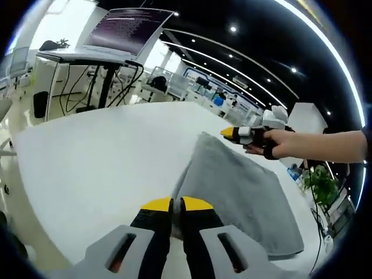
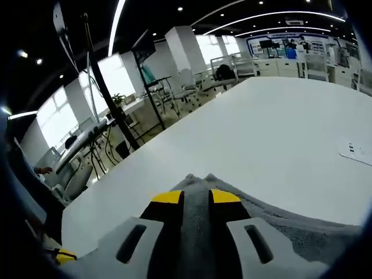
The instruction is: Fold the towel on the table until its edges align and the towel forms a compact rectangular stack.
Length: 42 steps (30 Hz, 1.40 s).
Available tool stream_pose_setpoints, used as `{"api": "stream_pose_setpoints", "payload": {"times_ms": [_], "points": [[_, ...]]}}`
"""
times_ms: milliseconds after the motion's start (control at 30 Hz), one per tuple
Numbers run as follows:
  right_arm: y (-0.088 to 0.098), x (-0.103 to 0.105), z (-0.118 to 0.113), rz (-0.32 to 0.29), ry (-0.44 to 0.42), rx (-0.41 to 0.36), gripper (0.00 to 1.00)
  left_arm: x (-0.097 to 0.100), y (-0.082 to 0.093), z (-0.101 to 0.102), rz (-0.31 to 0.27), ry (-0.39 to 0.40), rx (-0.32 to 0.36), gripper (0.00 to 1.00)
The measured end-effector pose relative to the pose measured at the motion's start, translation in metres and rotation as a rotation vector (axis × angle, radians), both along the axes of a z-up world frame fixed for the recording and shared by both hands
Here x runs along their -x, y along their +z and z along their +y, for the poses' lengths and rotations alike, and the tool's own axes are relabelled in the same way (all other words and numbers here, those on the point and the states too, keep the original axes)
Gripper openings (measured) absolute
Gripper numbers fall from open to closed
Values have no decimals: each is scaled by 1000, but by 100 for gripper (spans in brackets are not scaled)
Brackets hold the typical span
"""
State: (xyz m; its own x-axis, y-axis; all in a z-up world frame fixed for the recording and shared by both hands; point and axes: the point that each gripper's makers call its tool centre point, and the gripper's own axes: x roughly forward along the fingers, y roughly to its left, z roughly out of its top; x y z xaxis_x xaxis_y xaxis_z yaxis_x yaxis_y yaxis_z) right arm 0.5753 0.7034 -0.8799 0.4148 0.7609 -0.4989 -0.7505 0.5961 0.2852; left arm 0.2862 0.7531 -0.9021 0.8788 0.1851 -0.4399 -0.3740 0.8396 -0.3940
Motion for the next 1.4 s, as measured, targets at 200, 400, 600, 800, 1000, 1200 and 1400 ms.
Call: {"api": "stream_pose_setpoints", "payload": {"times_ms": [200, 400, 600, 800, 1000, 1200, 1400], "points": [[-4, -10, -23, -16, 2, 38, 16, -2, -1, -1, 0, -25, 5, 6], [-3, -21, -46, -42, 5, 67, 17, -11, 12, -5, -9, -57, -34, 14], [-5, -27, -70, -34, -15, 81, 19, -26, 23, -13, -18, -120, -82, 26], [-4, -33, -93, -31, -27, 94, 20, -36, 27, -20, -10, -162, -110, 38], [-7, -40, -123, -35, -48, 128, 22, -32, 21, -20, 26, -179, -125, 40], [-12, -47, -154, -23, -96, 149, 22, -24, 17, -9, 53, -173, -135, 40], [-12, -49, -181, -20, -137, 163, 22, -19, 14, 3, 78, -166, -143, 39]]}}
